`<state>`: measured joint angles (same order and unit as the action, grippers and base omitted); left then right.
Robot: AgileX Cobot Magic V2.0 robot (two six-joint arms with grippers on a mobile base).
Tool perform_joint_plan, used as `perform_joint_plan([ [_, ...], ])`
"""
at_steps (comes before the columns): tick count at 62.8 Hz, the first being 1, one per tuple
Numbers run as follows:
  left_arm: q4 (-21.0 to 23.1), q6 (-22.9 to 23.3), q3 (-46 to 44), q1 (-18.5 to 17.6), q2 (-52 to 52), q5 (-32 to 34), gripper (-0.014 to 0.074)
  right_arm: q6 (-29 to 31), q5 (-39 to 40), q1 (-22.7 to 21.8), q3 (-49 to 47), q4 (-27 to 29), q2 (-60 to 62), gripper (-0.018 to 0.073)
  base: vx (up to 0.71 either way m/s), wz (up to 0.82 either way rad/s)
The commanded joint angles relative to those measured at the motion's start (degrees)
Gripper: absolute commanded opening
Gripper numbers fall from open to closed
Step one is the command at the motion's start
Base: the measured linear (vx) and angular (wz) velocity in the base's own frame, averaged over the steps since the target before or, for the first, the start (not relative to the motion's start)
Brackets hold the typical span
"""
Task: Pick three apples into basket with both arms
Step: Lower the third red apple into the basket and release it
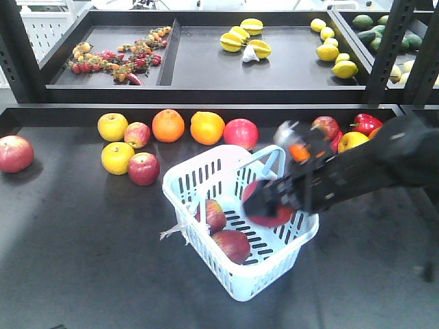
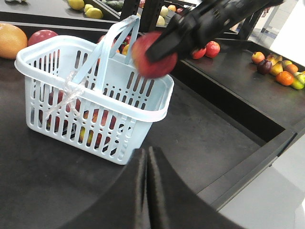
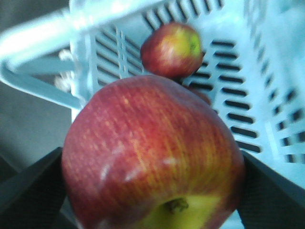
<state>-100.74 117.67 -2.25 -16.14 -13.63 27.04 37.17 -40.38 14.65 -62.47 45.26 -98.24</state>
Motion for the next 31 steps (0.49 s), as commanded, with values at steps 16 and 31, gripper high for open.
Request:
perform_joint_plan([
  [16,2.2,0.5,-1.6,0.1,-0.7,-1.3,-0.0007,0.3,-0.8,2.2,-7.0,3.3,-2.2,0.0552,0.0,0.0],
  [31,2.2,0.5,-1.6,0.1,-0.7,-1.2,-0.0007,0.0,-1.3,2.2,-7.1,3.3,-2.2,0.0719,0.0,0.0],
])
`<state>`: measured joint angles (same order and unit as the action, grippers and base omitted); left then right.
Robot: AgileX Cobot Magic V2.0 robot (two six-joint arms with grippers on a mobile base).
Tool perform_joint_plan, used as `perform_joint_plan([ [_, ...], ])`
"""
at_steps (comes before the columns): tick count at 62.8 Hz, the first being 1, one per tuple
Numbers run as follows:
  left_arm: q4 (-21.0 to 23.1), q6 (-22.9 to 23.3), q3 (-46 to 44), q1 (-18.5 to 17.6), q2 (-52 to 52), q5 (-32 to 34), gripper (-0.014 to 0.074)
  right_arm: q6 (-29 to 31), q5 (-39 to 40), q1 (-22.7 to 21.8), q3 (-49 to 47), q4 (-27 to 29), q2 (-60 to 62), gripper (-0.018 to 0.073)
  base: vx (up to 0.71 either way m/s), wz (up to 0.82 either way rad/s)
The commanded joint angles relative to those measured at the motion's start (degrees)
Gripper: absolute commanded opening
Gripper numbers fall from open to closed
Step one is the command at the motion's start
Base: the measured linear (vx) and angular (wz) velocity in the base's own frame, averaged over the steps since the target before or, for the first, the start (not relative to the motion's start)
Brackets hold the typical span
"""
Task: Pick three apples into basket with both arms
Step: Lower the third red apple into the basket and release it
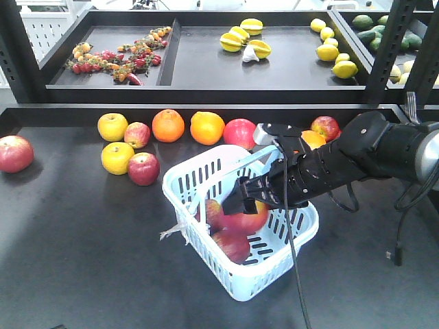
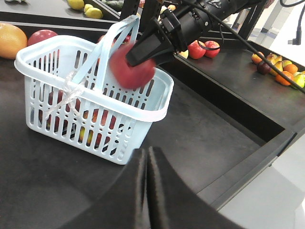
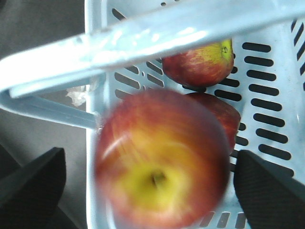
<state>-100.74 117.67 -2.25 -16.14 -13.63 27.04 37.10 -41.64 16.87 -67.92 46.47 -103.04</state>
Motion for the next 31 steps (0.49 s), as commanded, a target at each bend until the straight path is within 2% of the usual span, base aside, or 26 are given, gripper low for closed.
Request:
perform_joint_plan([
  [1,2.2,0.5,-1.6,0.1,-0.7,-1.2,-0.0007,0.1,0.0,0.0,-1.7,2.0,2.6,0.0718,0.0,0.0],
  [9,2.2,0.5,-1.6,0.1,-0.7,-1.1,-0.0007,-0.6,-0.1,0.0,-1.7,2.0,2.7,0.0685,0.0,0.0],
  [18,2.2,0.5,-1.6,0.1,-0.7,-1.0,-0.0007,-0.7,-3.9,-0.2,-1.7,1.7,3.3,0.0554,0.0,0.0],
  [27,2.2,0.5,-1.6,0.1,-0.7,-1.0,-0.0007,-0.5,-10.4,-0.2,-1.7,-1.0,5.8,0.0263,0.0,0.0],
  [31,2.2,0.5,-1.6,0.1,-0.7,-1.0,-0.0007,0.6,-13.2,-0.2,-1.7,-3.8,8.1,0.0082,0.0,0.0],
])
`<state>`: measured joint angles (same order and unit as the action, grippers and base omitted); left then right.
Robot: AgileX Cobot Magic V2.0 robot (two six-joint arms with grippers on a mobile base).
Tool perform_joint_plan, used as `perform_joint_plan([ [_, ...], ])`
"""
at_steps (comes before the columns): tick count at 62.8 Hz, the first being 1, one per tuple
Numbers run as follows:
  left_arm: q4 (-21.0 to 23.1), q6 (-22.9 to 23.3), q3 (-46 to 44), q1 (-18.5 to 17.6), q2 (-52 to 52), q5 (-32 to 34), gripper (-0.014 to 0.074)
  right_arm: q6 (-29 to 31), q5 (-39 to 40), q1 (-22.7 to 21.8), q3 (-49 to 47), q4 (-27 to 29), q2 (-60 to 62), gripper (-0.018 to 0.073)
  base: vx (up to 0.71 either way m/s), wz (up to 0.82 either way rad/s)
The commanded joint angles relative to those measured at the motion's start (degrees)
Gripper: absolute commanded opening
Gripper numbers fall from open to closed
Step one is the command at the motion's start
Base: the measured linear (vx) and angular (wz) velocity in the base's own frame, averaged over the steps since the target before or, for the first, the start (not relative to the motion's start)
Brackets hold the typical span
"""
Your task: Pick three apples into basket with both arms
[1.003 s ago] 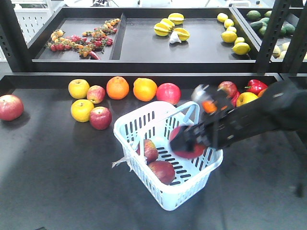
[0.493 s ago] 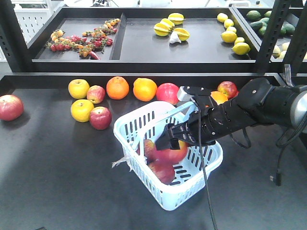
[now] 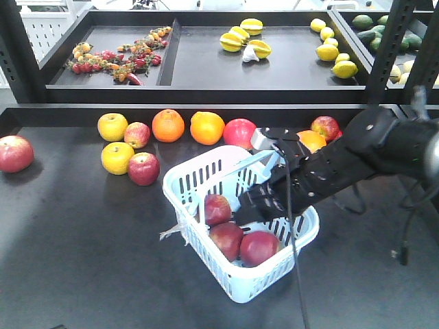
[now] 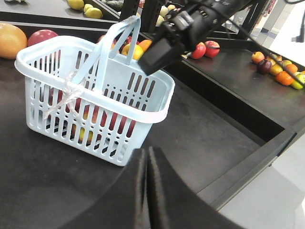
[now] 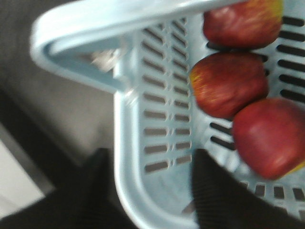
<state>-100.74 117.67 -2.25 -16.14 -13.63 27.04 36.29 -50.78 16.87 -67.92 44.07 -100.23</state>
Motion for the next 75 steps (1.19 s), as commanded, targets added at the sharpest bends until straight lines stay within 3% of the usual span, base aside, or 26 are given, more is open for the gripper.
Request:
perform_joint_plan([
  [1,2.2,0.5,-1.6,0.1,-0.7,-1.0,-0.0007,1.7,-4.7,-0.2,-1.7,-2.0,6.1,0.0046,0.0,0.0],
  [3,2.2,0.5,-1.6,0.1,-0.7,-1.0,-0.0007,1.7,-6.0,-0.2,-1.7,-2.9,7.5,-0.0019,0.0,0.0],
  [12,2.2,0.5,-1.6,0.1,-0.7,-1.0,-0.0007,3.2,-11.6,-0.2,-0.8,-5.2,17.9,-0.0008,0.0,0.0],
  [26,2.2,0.5,-1.6,0.1,-0.7,-1.0,-0.0007,4.9,-6.2,-0.2,10.2,-8.4,41.8,-0.0005,0.0,0.0],
  [34,2.2,0.5,-1.6,0.1,-0.7,-1.0,-0.0007,0.1,1.9,-0.2,21.7,-12.5,56.9,-0.0004,0.0,0.0],
  [40,2.2,0.5,-1.6,0.1,-0.7,-1.1,-0.0007,-5.5,7.1,-0.2,31.0,-19.2,66.5,-0.0002,0.0,0.0],
  [47,2.2,0.5,-1.6,0.1,-0.7,-1.2,-0.0007,-14.9,8.9,-0.2,39.2,-26.8,76.4,-0.0001,0.0,0.0],
  [54,2.2,0.5,-1.6,0.1,-0.7,-1.4,-0.0007,-20.4,9.8,-0.2,43.3,-33.6,83.5,-0.0001,0.0,0.0],
  [75,2.4,0.5,-1.6,0.1,-0.7,4.4,-0.0007,-21.8,11.3,-0.2,43.4,-35.1,90.9,-0.0001,0.0,0.0],
])
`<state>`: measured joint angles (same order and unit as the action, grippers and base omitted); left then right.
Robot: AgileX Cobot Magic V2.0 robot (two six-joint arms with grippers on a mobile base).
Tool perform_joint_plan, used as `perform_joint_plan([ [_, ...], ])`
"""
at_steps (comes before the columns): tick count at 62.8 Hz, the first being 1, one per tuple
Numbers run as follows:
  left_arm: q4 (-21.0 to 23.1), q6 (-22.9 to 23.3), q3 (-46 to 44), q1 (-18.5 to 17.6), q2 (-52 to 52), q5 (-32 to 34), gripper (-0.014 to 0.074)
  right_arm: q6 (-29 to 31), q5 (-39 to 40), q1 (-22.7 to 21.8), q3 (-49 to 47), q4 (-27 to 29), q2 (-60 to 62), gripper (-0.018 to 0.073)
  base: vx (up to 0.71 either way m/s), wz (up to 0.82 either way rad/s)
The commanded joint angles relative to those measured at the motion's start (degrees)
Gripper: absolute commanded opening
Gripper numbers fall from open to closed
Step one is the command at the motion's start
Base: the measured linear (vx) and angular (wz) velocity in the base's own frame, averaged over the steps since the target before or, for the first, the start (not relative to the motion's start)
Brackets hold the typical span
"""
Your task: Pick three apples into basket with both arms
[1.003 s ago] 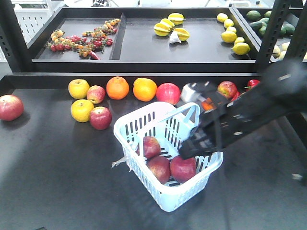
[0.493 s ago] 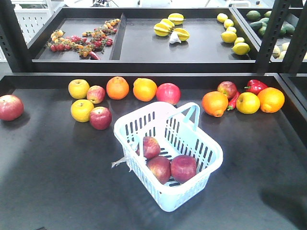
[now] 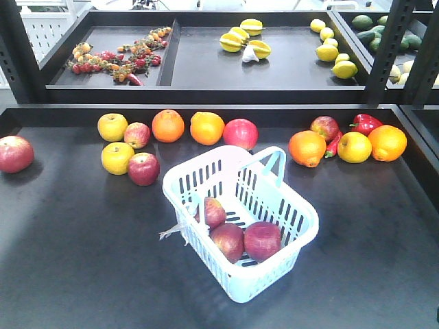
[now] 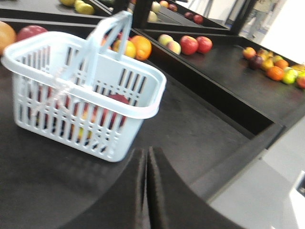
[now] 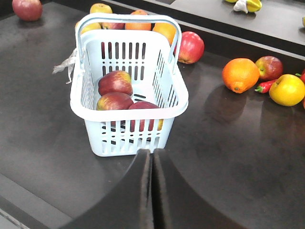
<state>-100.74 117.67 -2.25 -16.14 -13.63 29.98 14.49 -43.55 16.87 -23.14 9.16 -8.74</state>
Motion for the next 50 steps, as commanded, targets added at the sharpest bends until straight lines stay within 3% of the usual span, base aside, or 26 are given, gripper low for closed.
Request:
perform_joint_plan([
  [1,2.4,0.5,-1.6,0.1,-0.7,1.7,-0.0007,0.0,4.0,-0.2,-1.4,-0.2,-0.6,-0.0001,0.0,0.0],
  [33,2.6,0.5,-1.6,0.1,-0.7,2.2,-0.0007,0.0,3.8,-0.2,-1.4,-0.2,-0.6,-0.0001,0.0,0.0],
  [37,6.5,1.7,-1.6,0.1,-0.7,0.7,-0.0007,0.0,3.8,-0.2,-1.4,-0.2,-0.6,-0.0001,0.0,0.0],
  [40,11.9,3.3,-1.6,0.1,-0.7,0.9,-0.0007,0.0,3.8,-0.2,-1.4,-0.2,-0.6,-0.0001,0.0,0.0],
  [45,24.3,5.5,-1.6,0.1,-0.7,0.3,-0.0007,0.0,3.8,-0.2,-1.4,-0.2,-0.6,-0.0001,0.0,0.0],
  [50,31.3,4.6,-1.6,0.1,-0.7,-2.5,-0.0007,0.0,3.8,-0.2,-1.4,-0.2,-0.6,-0.0001,0.0,0.0],
])
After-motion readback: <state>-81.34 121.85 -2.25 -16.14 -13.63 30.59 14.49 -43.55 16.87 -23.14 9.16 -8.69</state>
